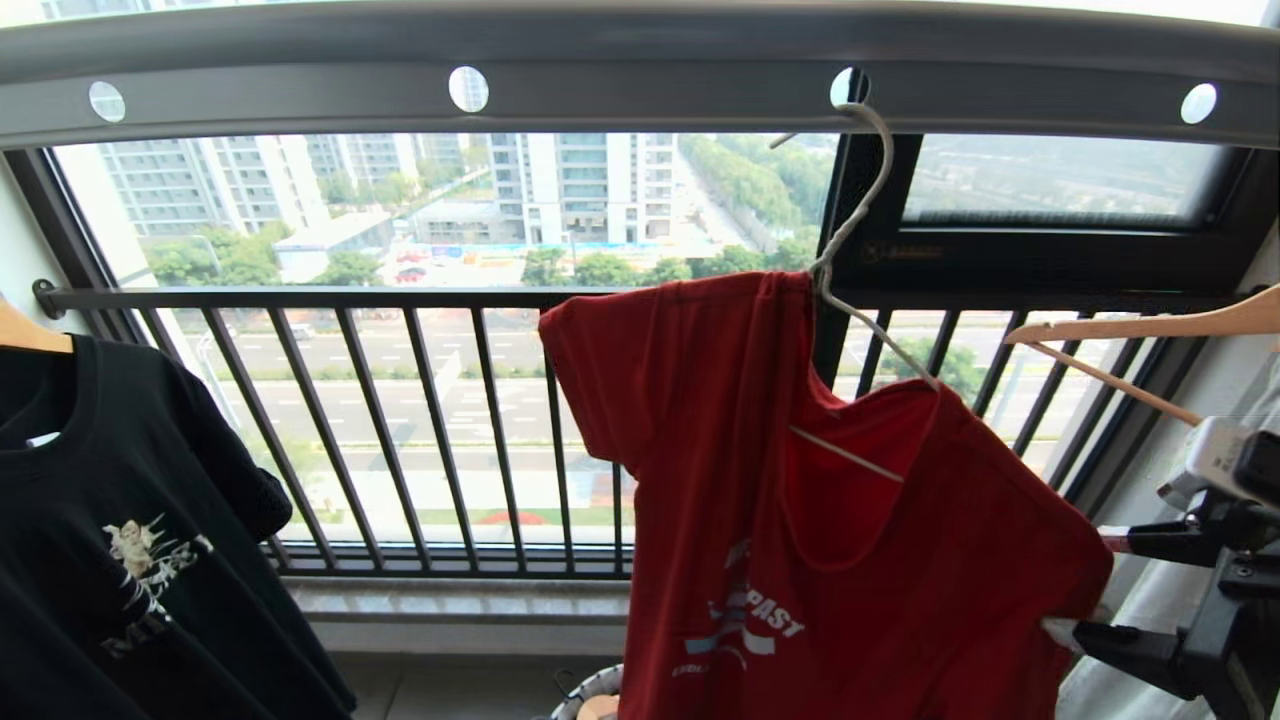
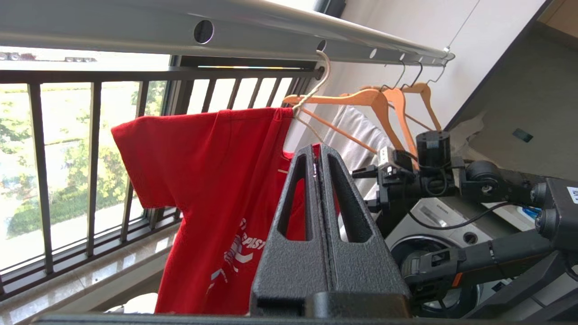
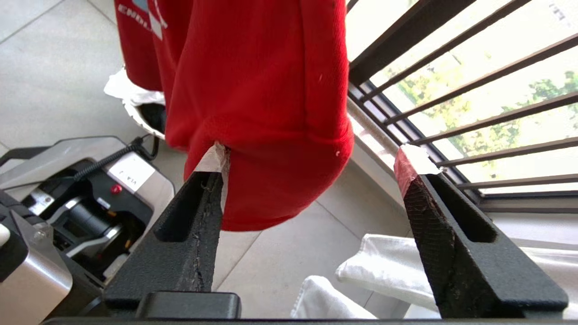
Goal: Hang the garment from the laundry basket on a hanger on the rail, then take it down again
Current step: Take the clothes off the clothes rack
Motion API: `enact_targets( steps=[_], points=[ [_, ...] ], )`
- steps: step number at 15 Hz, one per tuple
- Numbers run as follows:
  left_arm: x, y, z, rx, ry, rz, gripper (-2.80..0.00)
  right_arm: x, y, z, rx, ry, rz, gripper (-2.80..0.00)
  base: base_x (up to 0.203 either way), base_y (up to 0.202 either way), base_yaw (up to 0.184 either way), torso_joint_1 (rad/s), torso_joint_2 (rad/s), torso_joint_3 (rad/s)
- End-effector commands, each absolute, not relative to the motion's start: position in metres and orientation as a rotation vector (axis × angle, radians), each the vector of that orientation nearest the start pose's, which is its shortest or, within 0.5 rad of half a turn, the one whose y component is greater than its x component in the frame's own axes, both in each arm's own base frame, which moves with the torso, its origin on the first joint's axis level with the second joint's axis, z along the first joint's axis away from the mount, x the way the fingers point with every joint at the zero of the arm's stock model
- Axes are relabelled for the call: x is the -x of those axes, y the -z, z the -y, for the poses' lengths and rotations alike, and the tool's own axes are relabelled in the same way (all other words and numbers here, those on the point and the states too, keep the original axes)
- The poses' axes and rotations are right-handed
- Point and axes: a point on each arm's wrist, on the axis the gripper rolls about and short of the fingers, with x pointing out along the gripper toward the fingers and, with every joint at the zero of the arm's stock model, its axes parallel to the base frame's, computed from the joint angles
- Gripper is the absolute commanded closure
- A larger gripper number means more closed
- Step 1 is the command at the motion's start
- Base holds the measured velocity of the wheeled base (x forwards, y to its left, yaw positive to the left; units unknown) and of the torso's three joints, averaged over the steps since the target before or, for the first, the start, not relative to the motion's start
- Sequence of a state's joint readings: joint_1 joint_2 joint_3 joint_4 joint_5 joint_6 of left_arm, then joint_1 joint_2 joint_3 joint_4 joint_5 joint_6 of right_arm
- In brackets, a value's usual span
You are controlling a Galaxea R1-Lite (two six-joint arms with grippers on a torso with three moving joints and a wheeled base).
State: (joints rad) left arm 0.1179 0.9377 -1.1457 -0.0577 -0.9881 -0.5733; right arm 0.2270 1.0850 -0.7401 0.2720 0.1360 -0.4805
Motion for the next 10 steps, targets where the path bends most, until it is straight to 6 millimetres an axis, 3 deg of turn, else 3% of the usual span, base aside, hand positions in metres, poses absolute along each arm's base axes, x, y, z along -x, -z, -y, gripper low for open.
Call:
enact_targets(
  steps=[1,5,10],
  points=[
    [-0.070,-0.376,0.011,0.393,0.909,-0.027,0.00,-0.109,-0.246,-0.029,0.490,-0.475,-0.406,-2.80,0.000,0.000,0.000,0.000,0.00,0.000],
    [-0.070,-0.376,0.011,0.394,0.911,-0.030,0.00,-0.106,-0.265,-0.028,0.498,-0.472,-0.349,-2.80,0.000,0.000,0.000,0.000,0.00,0.000],
    [-0.070,-0.376,0.011,0.394,0.911,-0.031,0.00,-0.133,-0.281,-0.037,0.499,-0.552,-0.324,-2.80,0.000,0.000,0.000,0.000,0.00,0.000]
  ],
)
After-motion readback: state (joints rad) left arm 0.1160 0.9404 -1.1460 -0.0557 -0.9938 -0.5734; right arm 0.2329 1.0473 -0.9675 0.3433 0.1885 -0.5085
